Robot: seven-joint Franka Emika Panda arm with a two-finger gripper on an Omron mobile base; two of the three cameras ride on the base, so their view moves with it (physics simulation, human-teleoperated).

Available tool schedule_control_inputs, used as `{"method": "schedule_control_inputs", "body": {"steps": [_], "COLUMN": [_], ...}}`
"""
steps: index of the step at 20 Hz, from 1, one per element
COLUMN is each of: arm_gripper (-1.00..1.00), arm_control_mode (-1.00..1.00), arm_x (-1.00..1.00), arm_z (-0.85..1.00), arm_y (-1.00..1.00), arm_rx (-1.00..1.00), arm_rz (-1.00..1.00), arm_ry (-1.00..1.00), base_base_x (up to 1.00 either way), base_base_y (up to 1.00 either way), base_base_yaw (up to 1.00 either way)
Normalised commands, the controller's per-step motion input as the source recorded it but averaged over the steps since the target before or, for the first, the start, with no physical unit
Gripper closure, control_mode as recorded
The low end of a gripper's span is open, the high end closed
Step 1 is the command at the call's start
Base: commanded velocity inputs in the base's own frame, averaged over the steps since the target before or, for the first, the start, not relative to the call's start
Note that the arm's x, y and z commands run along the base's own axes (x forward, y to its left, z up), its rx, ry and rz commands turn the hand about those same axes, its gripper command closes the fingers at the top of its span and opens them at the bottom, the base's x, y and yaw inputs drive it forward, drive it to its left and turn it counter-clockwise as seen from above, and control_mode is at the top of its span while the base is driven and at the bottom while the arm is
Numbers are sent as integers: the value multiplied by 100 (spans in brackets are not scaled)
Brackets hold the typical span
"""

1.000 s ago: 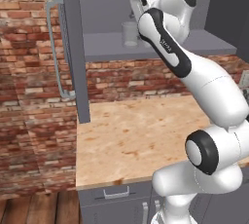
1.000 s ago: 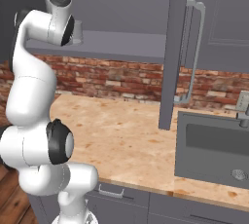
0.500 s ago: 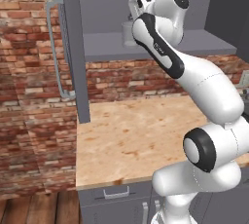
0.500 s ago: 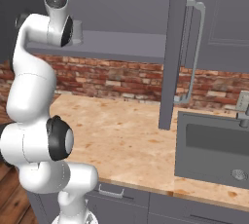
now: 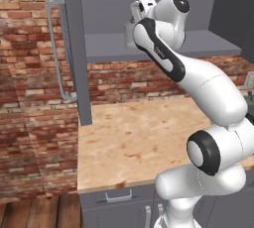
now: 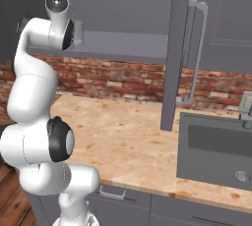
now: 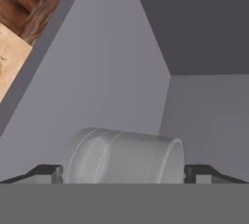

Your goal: There is a bowl on the dining counter. Grab a lemon wedge from the fridge and place it in the bowl. Then get the liquor bottle and glass cup from the cabinet and place them next to the bowl.

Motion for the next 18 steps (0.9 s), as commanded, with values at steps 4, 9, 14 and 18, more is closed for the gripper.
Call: {"method": "schedule_control_inputs", "body": {"steps": [4,9,14,18], "arm_gripper": [-100,-100,-100,-100], "arm_control_mode": [-100,-100,-100,-100], "arm_x": [12,16,16,12], "arm_z": [-13,-9,-11,-17], "arm_y": [0,0,0,0], "arm_rx": [0,0,0,0], "arm_rz": [-2,-2,-2,-1], "arm_ry": [0,0,1,2], "base_base_x": [0,0,0,0], "base_base_y": [0,0,0,0], "base_base_yaw": [0,0,0,0]}}
